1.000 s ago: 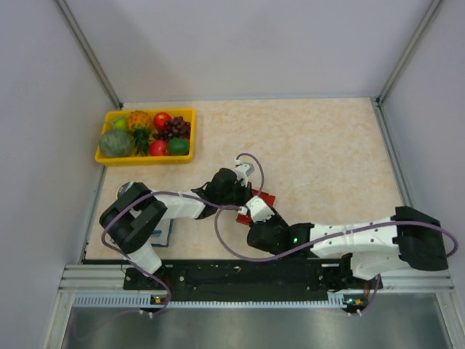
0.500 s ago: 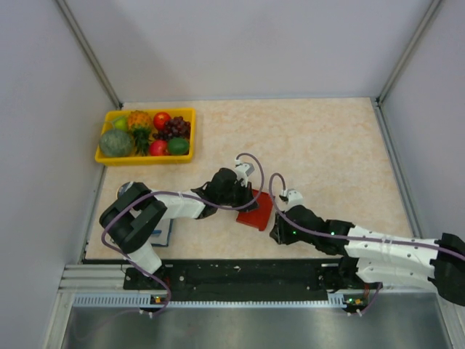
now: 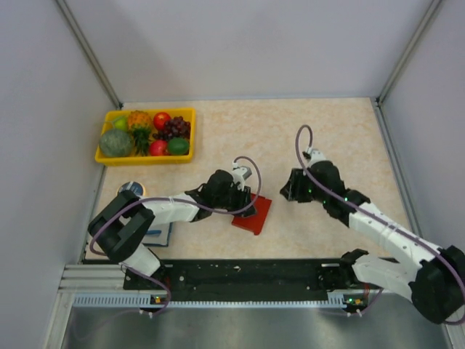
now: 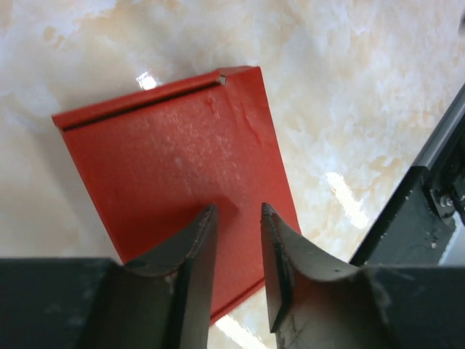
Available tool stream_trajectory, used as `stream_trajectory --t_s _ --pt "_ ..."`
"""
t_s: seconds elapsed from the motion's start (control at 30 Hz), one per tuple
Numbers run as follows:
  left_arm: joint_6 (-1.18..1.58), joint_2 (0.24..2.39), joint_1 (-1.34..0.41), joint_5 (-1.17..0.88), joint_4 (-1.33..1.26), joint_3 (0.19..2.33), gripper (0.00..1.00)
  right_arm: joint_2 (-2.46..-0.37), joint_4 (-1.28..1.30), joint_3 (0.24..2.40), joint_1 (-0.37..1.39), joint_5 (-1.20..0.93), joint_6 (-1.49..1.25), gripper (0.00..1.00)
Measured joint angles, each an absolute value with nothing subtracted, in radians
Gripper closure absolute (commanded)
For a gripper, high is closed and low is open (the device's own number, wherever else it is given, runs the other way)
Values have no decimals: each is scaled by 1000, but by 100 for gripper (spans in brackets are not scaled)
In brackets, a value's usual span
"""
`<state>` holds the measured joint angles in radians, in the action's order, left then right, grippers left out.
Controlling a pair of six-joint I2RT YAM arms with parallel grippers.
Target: Fold the paper box
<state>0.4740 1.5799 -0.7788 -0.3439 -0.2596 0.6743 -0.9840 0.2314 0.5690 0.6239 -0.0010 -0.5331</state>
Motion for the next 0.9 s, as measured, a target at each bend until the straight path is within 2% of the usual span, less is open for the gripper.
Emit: stream_trajectory --t_s 0.1,0.2,0.3,0.43,0.53,0.6,0.7,0.8,0.9 --pt "467 1527 -780 -342 -180 677 47 -1104 224 685 500 -146 -461 51" --pt "469 1423 -780 -320 -76 685 46 -1296 219 805 467 -298 -393 50" --pt "493 1280 -780 -303 1 684 49 -1475 237 903 461 -426 -331 50" --pt "610 1102 -780 -292 25 628 41 -1642 259 994 461 -528 -276 50" --pt "790 1036 -780 -303 16 500 37 -1693 274 1013 463 -573 -248 51" --pt "915 1046 -785 -307 -5 403 32 -1700 280 1014 469 -581 -238 51" --pt "1092 1074 -796 -295 -15 296 30 -1700 262 1011 476 -590 -239 53" --pt "1205 1122 -802 -277 -75 294 31 -1700 205 979 478 -593 -255 55" --pt "1294 1201 -801 -258 -178 305 39 -1700 162 934 479 -585 -273 57"
